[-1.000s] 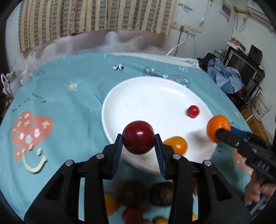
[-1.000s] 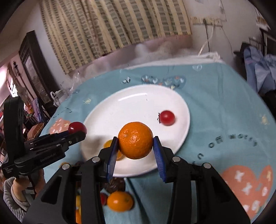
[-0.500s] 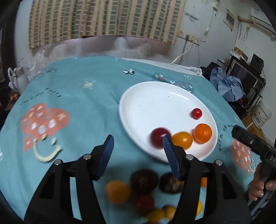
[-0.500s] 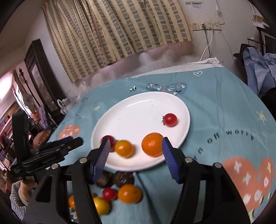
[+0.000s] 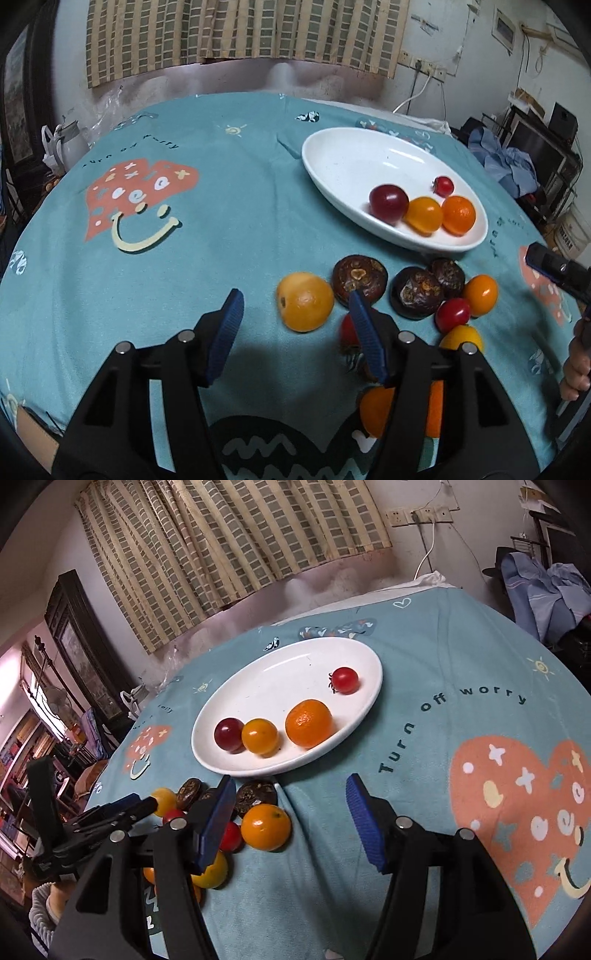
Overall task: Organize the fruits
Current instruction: 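Grasp the round orange-yellow fruit with the left gripper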
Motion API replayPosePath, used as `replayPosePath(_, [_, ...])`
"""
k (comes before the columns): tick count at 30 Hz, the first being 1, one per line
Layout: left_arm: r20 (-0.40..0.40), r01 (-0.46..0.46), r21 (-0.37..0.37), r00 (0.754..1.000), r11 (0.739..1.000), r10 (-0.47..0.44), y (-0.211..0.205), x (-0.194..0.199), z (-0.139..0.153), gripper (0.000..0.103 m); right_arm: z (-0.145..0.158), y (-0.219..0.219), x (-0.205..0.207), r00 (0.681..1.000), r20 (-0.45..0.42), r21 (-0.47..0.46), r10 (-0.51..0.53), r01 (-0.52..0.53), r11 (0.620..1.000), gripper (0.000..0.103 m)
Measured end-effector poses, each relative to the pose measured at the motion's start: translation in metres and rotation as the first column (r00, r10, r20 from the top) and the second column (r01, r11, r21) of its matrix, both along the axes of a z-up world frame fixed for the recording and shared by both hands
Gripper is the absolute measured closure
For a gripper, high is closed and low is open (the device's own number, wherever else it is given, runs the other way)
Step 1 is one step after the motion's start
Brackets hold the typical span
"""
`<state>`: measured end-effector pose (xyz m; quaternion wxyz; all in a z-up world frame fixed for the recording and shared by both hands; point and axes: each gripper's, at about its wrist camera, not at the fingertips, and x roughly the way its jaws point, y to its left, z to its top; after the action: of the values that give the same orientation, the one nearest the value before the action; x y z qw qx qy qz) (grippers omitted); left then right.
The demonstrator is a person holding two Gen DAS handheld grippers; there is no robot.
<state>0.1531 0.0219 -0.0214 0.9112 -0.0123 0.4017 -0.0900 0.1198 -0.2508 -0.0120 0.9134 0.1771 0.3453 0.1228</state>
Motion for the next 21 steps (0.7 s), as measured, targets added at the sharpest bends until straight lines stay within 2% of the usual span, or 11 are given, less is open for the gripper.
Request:
replayPosePath(6, [-0.033,-0.002,0.050,0.999,0.999,0.004,-0.003,0.011,-0.015,0.041,0.000,0.003,0.001,1.000,-0.008,-0.014,0.005,-0.005,1.000,0.041])
replayPosePath(10, [-0.007,-0.014,0.087,1.000,0.996,0.015,-0.004,0.014,-0.017,0.038,-0.002,0.003,0.001,1.000,-0.012,-0.019,0.001,-0.001,1.000,0.041])
replayPosePath(13, [-0.029,-0.020,0.043,0.999,0.999,0.022,0.003,0.019,-0.019,0.038,-0.002,0.004,0.000,1.000,-0.008,-0.026,0.002,-0.003,1.000,0.041])
replayPosePath(14, [-0.034,-0.018,0.030,0.999,0.999,0.019,0.003,0.021,-0.019,0.040,-0.002,0.005,0.000,1.000,-0.008,-0.026,0.005,-0.005,1.000,0.041])
replayPosePath(15, [-0.039,-0.011,0.015,0.999,1.000,0.011,0.004,0.021,-0.019,0.045,-0.002,0.005,0.000,1.000,-0.008,-0.026,0.007,-0.007,1.000,0.041])
replayPosePath(16, [-0.042,0.010,-0.003,0.999,1.000,-0.010,0.003,0.021,-0.019,0.055,-0.002,0.005,0.000,1.000,-0.007,-0.029,0.010,-0.010,1.000,0.041])
replayPosePath(18, [-0.036,0.037,-0.005,0.999,0.999,-0.037,0.000,0.019,-0.019,0.064,-0.003,0.006,-0.001,1.000,-0.006,-0.036,0.011,-0.011,0.999,0.041])
replayPosePath(21, [-0.036,0.039,0.000,0.999,0.999,-0.039,-0.002,0.018,-0.019,0.065,-0.004,0.008,0.000,1.000,-0.012,-0.039,0.015,-0.016,0.999,0.041])
